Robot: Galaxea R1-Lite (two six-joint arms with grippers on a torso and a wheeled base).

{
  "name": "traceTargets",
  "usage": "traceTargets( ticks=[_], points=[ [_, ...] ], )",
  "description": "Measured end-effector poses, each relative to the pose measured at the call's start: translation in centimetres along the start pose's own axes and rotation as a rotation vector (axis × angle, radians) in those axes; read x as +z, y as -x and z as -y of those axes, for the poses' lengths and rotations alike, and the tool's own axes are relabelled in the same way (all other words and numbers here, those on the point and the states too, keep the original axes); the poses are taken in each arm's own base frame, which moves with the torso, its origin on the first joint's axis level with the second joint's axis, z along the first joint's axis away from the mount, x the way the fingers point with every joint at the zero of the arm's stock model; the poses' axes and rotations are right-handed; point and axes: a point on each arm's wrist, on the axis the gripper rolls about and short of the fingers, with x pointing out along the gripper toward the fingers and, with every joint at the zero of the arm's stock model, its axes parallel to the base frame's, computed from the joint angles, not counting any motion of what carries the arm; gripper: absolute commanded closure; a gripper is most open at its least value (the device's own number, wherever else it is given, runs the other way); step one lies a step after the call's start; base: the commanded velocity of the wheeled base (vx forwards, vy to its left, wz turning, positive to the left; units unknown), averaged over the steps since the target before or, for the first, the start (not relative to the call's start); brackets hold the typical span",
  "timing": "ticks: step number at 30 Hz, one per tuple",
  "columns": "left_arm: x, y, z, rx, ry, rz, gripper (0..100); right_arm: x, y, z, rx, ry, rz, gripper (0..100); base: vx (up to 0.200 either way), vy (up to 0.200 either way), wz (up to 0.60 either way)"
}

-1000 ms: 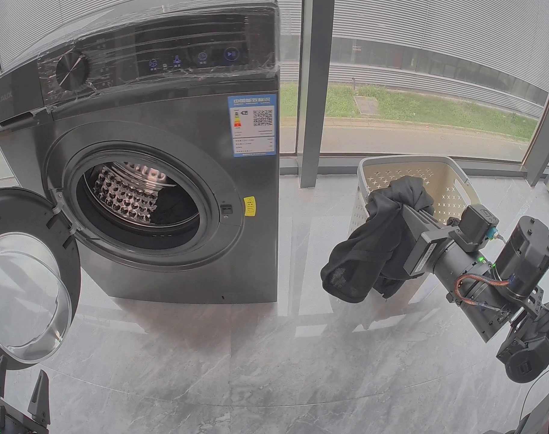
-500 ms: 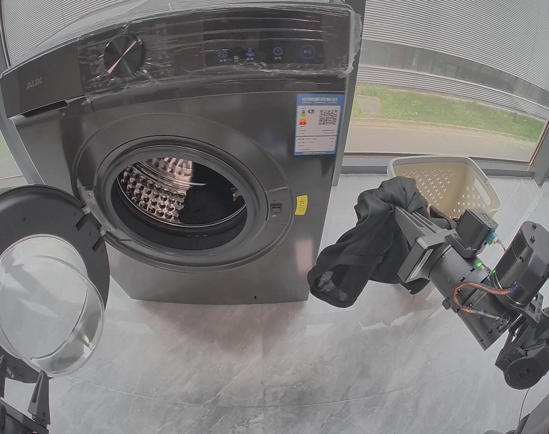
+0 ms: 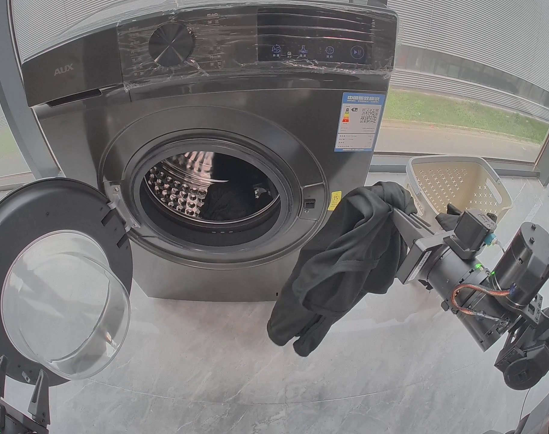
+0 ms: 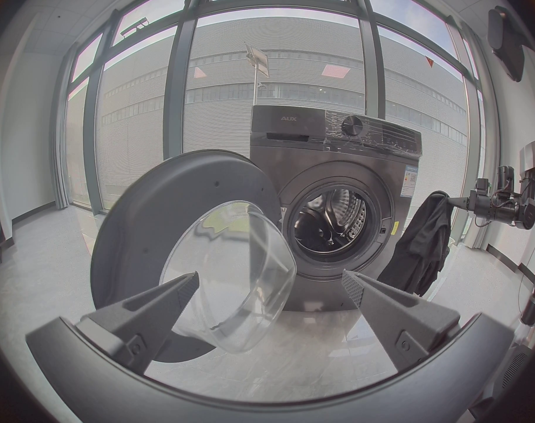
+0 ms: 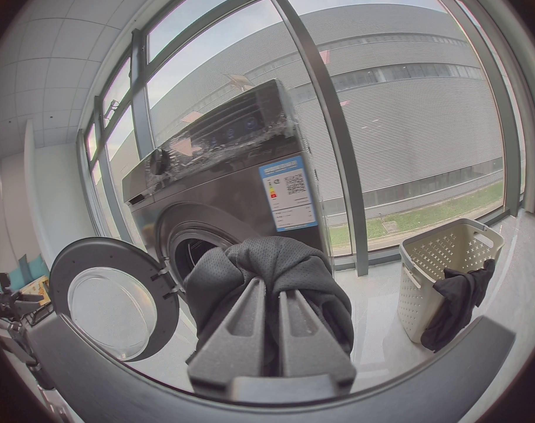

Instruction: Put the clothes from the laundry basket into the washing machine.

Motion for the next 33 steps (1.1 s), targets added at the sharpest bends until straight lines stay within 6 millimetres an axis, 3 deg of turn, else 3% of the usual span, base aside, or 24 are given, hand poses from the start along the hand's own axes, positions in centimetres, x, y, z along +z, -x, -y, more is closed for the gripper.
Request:
traceTargets(
  ticks=[5,17,33],
  points=[
    [0.0,0.0,0.0,0.0,-0.002,0.0,0,-0.1,0.0,0.1,-0.003,0.001,-0.003,100,0.0,0.0,0.0],
    [0.0,0.0,0.0,0.002,0.0,0.001,0,-0.2,0.0,0.1,-0.003,-0.001,-0.006,100,0.0,0.2,0.0],
    [0.0,0.0,0.0,0.001,-0.002,0.004,0,-1.1,-0.1,-1.1,0.084,-0.013,-0.05,100,0.0,0.0,0.0]
  ],
)
